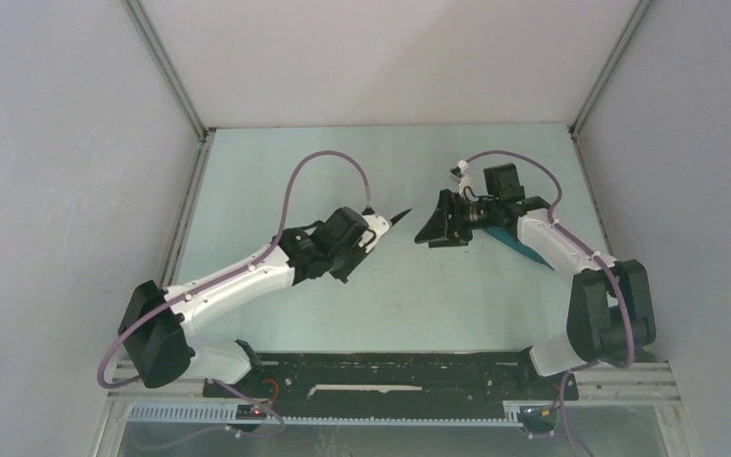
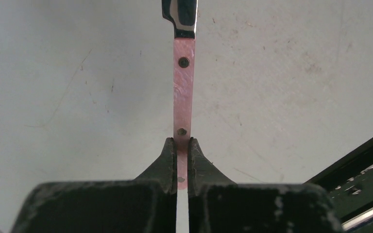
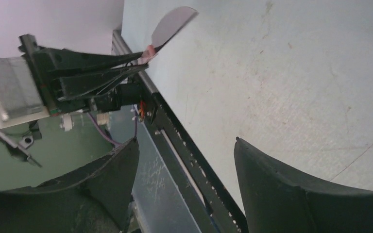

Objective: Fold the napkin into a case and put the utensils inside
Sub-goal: Pass from the left arm to the right

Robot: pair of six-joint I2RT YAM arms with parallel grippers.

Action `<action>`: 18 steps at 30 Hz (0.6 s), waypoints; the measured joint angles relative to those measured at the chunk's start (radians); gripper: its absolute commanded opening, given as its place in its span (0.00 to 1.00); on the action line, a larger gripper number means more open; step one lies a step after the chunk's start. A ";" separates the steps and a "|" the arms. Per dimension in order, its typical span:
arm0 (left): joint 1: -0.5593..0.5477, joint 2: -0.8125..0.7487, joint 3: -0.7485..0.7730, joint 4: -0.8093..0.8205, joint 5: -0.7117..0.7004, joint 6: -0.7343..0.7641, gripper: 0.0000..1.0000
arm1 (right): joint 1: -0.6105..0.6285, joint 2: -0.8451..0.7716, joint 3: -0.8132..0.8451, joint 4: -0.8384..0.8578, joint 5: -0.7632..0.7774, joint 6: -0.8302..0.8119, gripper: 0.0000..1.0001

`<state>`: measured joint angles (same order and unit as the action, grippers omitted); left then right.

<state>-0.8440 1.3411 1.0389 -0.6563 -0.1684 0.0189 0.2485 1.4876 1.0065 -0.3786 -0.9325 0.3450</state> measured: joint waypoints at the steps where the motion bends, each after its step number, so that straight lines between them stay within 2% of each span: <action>1: -0.011 -0.003 -0.006 0.001 -0.006 0.022 0.00 | 0.000 0.001 0.000 -0.008 -0.012 -0.006 0.78; 8: -0.080 -0.035 -0.063 0.016 -0.035 0.109 0.00 | 0.014 0.020 0.000 0.001 -0.119 -0.046 0.69; 18: -0.122 -0.083 -0.089 0.044 -0.030 0.150 0.00 | 0.000 0.105 -0.001 0.036 -0.221 -0.054 0.48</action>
<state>-0.9661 1.2583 0.9501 -0.6121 -0.1982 0.1688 0.2489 1.5925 1.0058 -0.3428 -1.1538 0.2909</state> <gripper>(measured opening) 0.027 0.533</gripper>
